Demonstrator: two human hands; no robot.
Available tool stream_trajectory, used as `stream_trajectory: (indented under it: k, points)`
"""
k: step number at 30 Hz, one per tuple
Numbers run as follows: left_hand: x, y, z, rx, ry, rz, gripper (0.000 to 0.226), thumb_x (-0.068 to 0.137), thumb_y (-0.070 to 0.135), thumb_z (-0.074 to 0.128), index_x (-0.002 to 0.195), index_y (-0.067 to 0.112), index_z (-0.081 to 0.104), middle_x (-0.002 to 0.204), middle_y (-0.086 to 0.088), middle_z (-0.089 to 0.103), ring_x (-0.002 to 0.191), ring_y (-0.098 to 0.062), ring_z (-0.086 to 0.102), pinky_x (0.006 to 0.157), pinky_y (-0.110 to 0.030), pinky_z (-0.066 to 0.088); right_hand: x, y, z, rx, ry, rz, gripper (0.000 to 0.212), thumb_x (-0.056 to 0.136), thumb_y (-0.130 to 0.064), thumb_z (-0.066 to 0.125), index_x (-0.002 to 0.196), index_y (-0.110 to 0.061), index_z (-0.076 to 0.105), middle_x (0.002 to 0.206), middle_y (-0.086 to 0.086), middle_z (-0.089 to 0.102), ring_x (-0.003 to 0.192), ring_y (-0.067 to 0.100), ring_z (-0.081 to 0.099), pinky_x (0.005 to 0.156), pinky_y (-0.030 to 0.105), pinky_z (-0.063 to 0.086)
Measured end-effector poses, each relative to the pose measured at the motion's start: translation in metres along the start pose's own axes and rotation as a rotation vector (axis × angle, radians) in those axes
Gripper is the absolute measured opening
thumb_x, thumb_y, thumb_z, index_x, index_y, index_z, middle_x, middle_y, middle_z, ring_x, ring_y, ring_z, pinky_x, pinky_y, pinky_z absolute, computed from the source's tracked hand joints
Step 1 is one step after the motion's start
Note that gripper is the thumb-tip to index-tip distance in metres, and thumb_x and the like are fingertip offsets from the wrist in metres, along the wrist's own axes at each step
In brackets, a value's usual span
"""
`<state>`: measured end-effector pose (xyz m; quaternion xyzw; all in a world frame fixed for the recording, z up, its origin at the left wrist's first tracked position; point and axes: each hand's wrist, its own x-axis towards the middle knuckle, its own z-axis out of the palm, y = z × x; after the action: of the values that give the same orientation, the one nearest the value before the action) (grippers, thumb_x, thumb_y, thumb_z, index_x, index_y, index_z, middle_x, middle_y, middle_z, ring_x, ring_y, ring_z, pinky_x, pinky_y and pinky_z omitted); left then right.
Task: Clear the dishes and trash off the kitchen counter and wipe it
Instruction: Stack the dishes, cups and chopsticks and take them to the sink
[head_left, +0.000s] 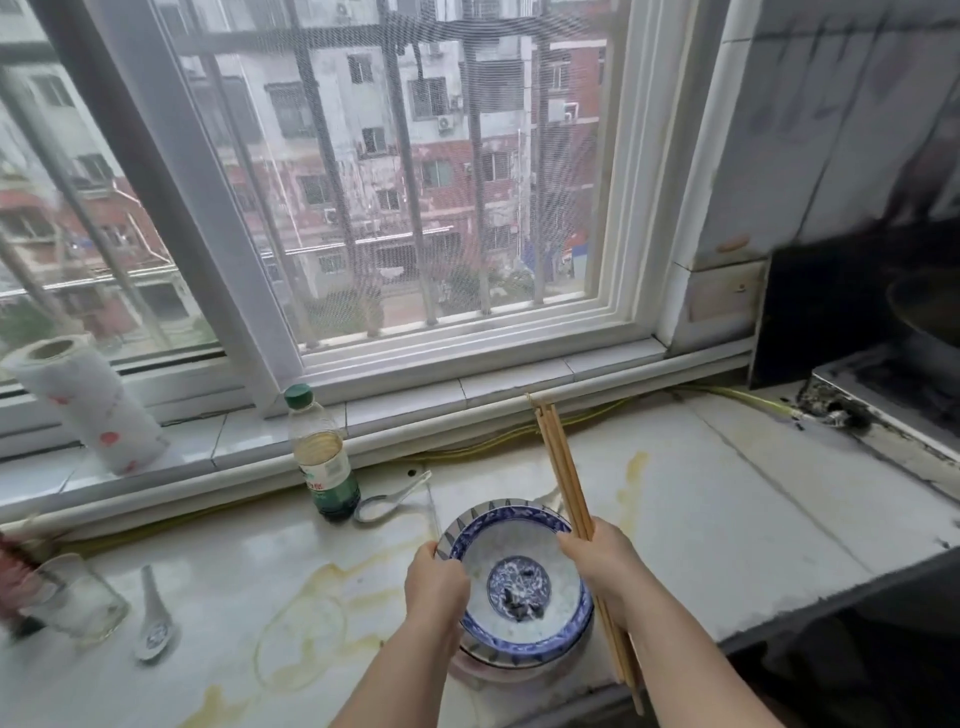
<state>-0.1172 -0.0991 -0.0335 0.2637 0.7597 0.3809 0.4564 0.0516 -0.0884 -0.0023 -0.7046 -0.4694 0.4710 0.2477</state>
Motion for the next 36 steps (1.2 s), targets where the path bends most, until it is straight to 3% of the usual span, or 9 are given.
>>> stream_trajectory:
  k: [6,10,13,17,19,23,27,30,36]
  points:
    - [0.002,-0.006,0.006,0.094,0.028,0.046,0.050,0.087,-0.001,0.036,0.135,0.011,0.046,0.123,-0.013,0.060,0.098,-0.031,0.061,0.067,-0.033,0.049,0.007,0.006,-0.005,-0.074,0.011,-0.024,0.030,0.093,-0.031,0.053,0.115,-0.011,0.054,0.097,0.005,0.062,0.082,0.022,0.059,0.070,0.031,0.045]
    - [-0.001,-0.009,0.008,0.135,0.055,0.094,0.047,0.091,0.005,0.043,0.137,0.012,0.044,0.127,-0.007,0.059,0.080,-0.017,0.059,0.069,-0.034,0.052,0.009,0.009,-0.007,-0.130,0.023,-0.029,0.019,0.092,-0.027,0.052,0.107,-0.016,0.050,0.094,0.003,0.060,0.081,0.022,0.059,0.066,0.030,0.044]
    - [-0.007,-0.006,0.011,0.281,0.111,0.098,0.046,0.092,0.017,0.047,0.138,0.019,0.042,0.129,-0.006,0.056,0.108,-0.029,0.053,0.093,-0.040,0.048,0.014,0.013,-0.009,-0.128,0.017,0.005,0.013,0.089,-0.018,0.049,0.101,-0.015,0.050,0.084,0.003,0.058,0.069,0.021,0.055,0.059,0.029,0.040]
    - [-0.010,0.002,0.007,0.455,0.174,0.042,0.046,0.092,0.027,0.052,0.137,0.025,0.042,0.140,-0.006,0.043,0.127,-0.030,0.036,0.100,-0.042,0.037,0.018,0.017,-0.010,-0.028,0.013,0.059,0.025,0.090,-0.023,0.051,0.113,-0.012,0.050,0.097,0.006,0.061,0.079,0.023,0.059,0.068,0.032,0.048]
    - [-0.002,-0.004,0.005,0.409,0.151,0.023,0.049,0.090,0.032,0.054,0.137,0.025,0.043,0.143,-0.005,0.042,0.127,-0.030,0.039,0.103,-0.042,0.036,0.021,0.022,-0.010,0.030,0.020,0.087,0.036,0.090,-0.028,0.054,0.120,-0.009,0.050,0.108,0.008,0.062,0.093,0.025,0.061,0.083,0.036,0.052]
    - [0.006,-0.017,0.005,0.257,0.044,0.043,0.030,0.091,0.032,0.055,0.118,0.021,0.049,0.122,-0.008,0.060,0.099,-0.030,0.057,0.094,-0.041,0.049,0.024,0.025,-0.007,0.157,0.012,0.136,0.041,0.091,-0.026,0.055,0.126,-0.004,0.049,0.108,0.010,0.062,0.095,0.026,0.061,0.090,0.039,0.052]
    - [0.009,-0.019,0.005,0.241,0.006,0.020,0.056,0.090,0.039,0.055,0.141,0.020,0.038,0.133,-0.009,0.054,0.111,-0.032,0.055,0.098,-0.045,0.047,0.021,0.021,-0.008,0.233,0.014,0.155,0.053,0.095,-0.024,0.054,0.138,0.001,0.038,0.130,0.017,0.053,0.113,0.031,0.055,0.094,0.037,0.046]
    - [0.007,-0.017,0.003,0.159,-0.013,-0.015,0.069,0.085,0.046,0.058,0.144,0.018,0.035,0.140,-0.010,0.048,0.119,-0.032,0.053,0.100,-0.043,0.046,0.021,0.024,-0.006,0.306,0.009,0.193,0.057,0.096,-0.028,0.053,0.140,0.001,0.034,0.135,0.016,0.050,0.120,0.032,0.051,0.098,0.037,0.043]
    - [0.006,-0.020,0.002,-0.116,0.012,-0.101,0.073,0.088,0.030,0.066,0.148,0.012,0.029,0.147,-0.014,0.040,0.125,-0.035,0.049,0.102,-0.048,0.045,0.031,0.038,0.005,0.364,-0.003,0.219,0.048,0.092,-0.036,0.056,0.126,-0.002,0.048,0.116,0.014,0.062,0.103,0.033,0.061,0.093,0.046,0.051]
